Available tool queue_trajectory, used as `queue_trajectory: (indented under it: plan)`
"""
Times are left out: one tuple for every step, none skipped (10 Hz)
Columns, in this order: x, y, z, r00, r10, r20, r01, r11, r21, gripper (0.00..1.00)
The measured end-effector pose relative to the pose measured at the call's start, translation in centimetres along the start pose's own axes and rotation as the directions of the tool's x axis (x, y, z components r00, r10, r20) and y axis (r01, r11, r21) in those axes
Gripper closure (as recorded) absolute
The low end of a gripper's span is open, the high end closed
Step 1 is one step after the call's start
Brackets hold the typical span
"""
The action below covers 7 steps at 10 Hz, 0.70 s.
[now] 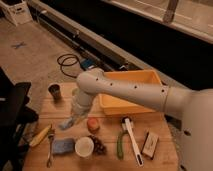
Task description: Place towel in paper cup
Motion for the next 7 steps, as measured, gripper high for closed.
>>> queue_trajectory:
  plan:
    - [-0.3, 1.9, -0.3, 1.0, 0.024, -0.002, -0.024, 1.0, 0.011, 1.0]
    - [-0.5, 3.1, -0.3, 0.999, 0.038, -0.002, -0.038, 0.999, 0.009, 1.0]
    - [-0.6, 4.5, -0.1, 0.998, 0.059, 0.007, -0.059, 0.998, 0.005, 1.0]
    - [-0.6, 5.5, 0.1, 0.997, 0.072, 0.015, -0.072, 0.997, -0.001, 1.0]
    - [-0.3, 6.7, 0.6, 0.995, 0.094, 0.026, -0.093, 0.996, -0.011, 1.0]
    - [-0.1, 7.2, 1.0, 0.993, 0.108, 0.038, -0.107, 0.994, -0.02, 1.0]
    - [0.2, 7.6, 1.4, 0.991, 0.123, 0.051, -0.122, 0.992, -0.027, 1.0]
